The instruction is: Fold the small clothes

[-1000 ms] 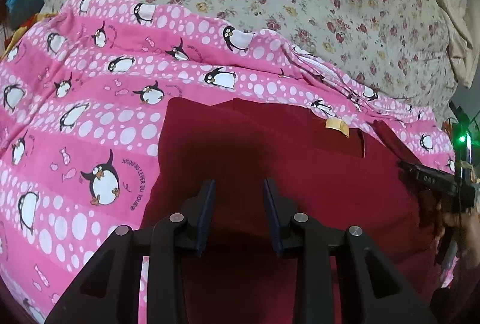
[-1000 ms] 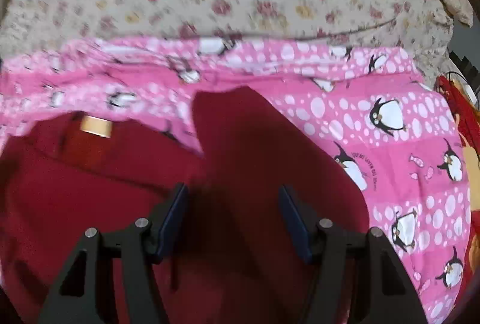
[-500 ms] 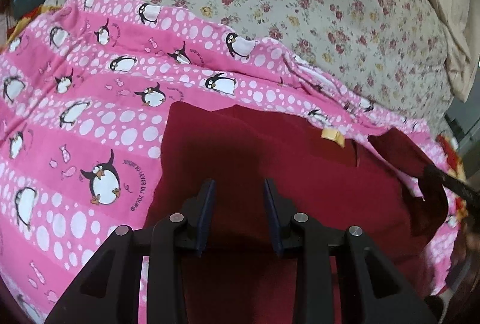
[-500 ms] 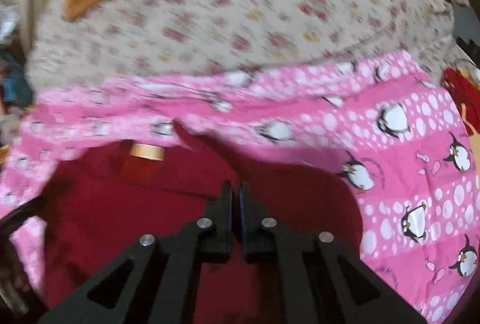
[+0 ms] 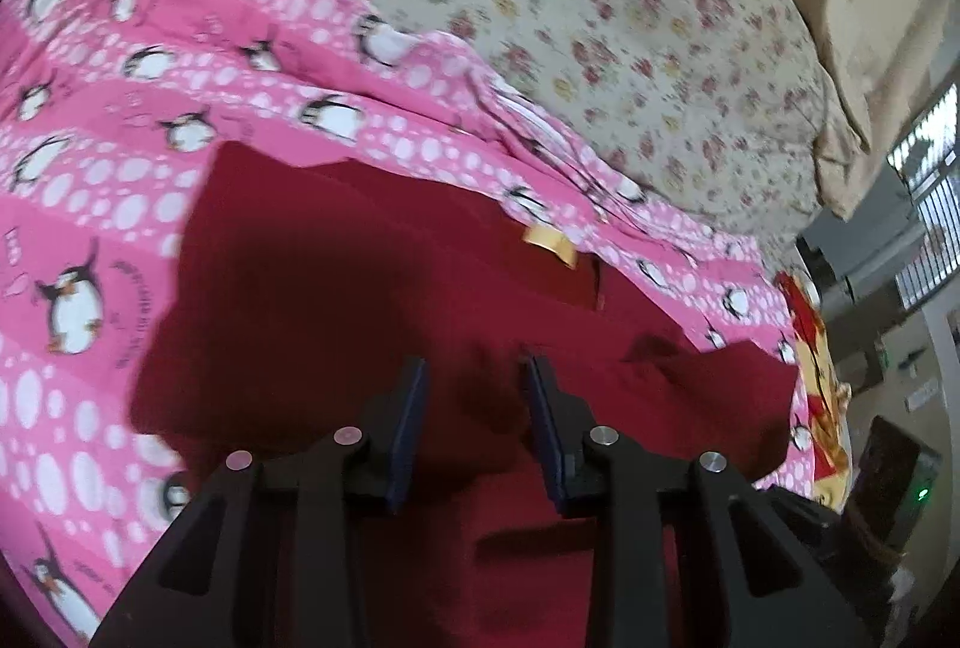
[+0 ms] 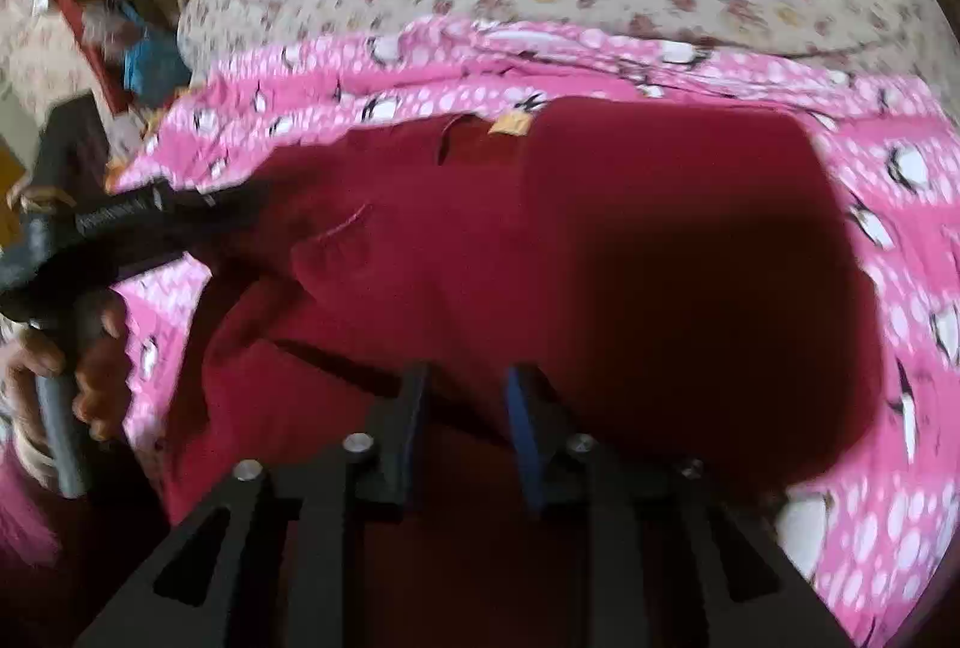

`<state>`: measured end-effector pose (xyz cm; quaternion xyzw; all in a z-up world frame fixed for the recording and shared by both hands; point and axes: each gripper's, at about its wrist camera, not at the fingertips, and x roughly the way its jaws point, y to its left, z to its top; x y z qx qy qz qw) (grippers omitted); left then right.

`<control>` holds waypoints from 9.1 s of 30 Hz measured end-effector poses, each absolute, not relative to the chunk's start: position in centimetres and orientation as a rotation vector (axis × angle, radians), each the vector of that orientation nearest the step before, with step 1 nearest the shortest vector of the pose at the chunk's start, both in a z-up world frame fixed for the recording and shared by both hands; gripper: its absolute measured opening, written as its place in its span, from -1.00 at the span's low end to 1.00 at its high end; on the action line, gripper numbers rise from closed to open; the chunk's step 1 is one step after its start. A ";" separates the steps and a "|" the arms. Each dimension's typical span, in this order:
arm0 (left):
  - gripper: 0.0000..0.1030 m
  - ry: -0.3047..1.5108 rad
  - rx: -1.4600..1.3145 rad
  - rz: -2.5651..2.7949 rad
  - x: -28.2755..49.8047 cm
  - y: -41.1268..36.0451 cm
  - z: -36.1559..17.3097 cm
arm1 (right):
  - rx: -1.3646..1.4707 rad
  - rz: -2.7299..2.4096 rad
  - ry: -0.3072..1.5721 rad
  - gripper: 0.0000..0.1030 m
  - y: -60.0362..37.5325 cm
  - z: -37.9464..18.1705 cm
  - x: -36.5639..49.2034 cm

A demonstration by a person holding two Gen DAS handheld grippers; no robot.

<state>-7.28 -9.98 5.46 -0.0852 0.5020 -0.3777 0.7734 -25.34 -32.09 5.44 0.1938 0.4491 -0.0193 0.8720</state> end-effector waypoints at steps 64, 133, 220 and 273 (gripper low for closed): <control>-0.71 1.045 -0.453 -0.515 -3.8 -2.1 7.5 | 0.431 -0.438 0.925 0.23 -44.5 1.7 -18.2; -0.47 1.051 -0.283 -0.487 -2.1 -4.9 5.0 | 0.488 0.018 0.883 0.23 -31.0 6.0 -18.3; -0.94 1.016 -0.348 -0.553 -8.2 -4.6 5.3 | 0.611 -0.336 0.838 0.40 -42.9 6.2 -30.0; -0.90 1.033 0.008 -0.492 -21.6 -0.7 4.1 | 0.458 -0.275 1.032 0.34 -35.4 5.1 -39.3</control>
